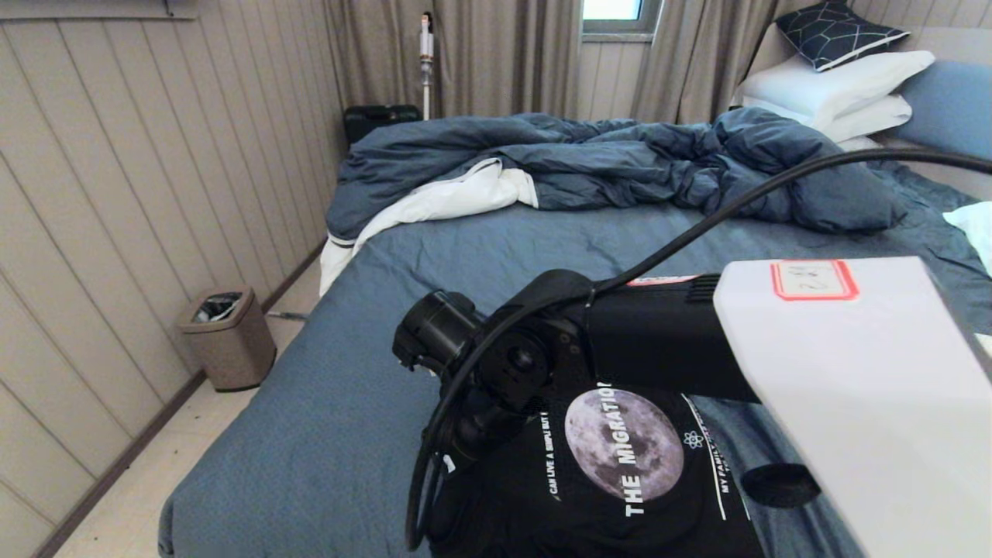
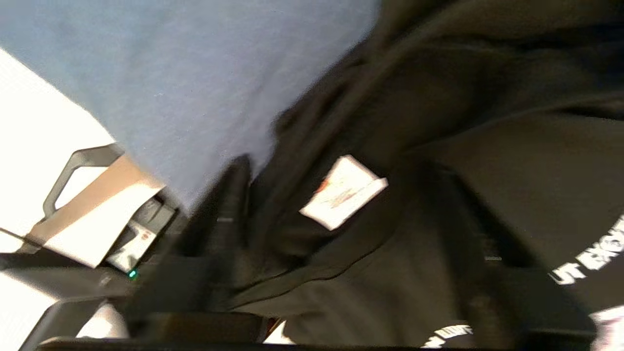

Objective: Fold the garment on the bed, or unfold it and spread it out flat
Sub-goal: Unford the black T-shirt

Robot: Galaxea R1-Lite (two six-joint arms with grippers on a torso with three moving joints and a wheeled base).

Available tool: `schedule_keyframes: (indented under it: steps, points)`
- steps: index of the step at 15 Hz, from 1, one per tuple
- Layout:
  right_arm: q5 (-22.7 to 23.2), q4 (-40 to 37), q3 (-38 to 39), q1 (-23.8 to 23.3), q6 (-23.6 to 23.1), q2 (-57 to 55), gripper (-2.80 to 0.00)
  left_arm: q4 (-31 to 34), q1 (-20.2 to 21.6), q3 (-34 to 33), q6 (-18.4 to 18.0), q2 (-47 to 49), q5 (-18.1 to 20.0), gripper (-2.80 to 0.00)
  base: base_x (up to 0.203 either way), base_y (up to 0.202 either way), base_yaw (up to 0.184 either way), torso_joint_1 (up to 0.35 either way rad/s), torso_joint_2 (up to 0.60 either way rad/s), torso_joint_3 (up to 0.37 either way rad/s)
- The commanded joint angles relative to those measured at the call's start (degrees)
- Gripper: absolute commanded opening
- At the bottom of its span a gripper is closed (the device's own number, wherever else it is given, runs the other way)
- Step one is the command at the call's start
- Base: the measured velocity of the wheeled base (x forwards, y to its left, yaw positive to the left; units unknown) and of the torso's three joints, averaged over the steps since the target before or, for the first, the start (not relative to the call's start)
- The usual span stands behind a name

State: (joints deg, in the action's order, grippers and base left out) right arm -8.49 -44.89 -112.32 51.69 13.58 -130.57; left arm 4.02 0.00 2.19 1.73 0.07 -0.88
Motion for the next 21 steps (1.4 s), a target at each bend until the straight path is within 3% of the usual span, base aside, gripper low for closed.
schedule_keyframes:
  steps: [1, 8, 12, 17, 21]
  points:
    - [-0.7, -0.1, 0.0, 0.0, 0.0, -0.1, -2.8, 0.0, 0.0, 0.0, 0.0, 0.0, 0.0, -2.8, 0.0, 0.0, 0.0, 0.0, 0.0, 0.0]
    - [-2.4, 0.3, 0.1, -0.2, 0.2, 5.6, -2.8, 0.9, 0.0, 0.3, -0.7, -0.1, 0.4, -2.8, 0.0, 0.0, 0.0, 0.0, 0.0, 0.0]
    - [-2.7, -0.2, 0.2, -3.9, 0.1, 11.3, -2.8, 1.0, 0.0, 0.4, -0.7, 0.0, 0.4, -2.8, 0.0, 0.0, 0.0, 0.0, 0.0, 0.0]
    - [-2.7, -1.9, 2.4, -15.0, -0.8, 21.1, -2.8, 0.9, 0.0, 0.4, -0.7, -0.1, 0.4, -2.8, 0.0, 0.0, 0.0, 0.0, 0.0, 0.0]
    - [-2.3, -2.7, 9.6, -29.2, -3.8, 29.8, -2.8, 1.0, 0.0, 0.4, -0.7, -0.1, 0.4, -2.8, 0.0, 0.0, 0.0, 0.0, 0.0, 0.0]
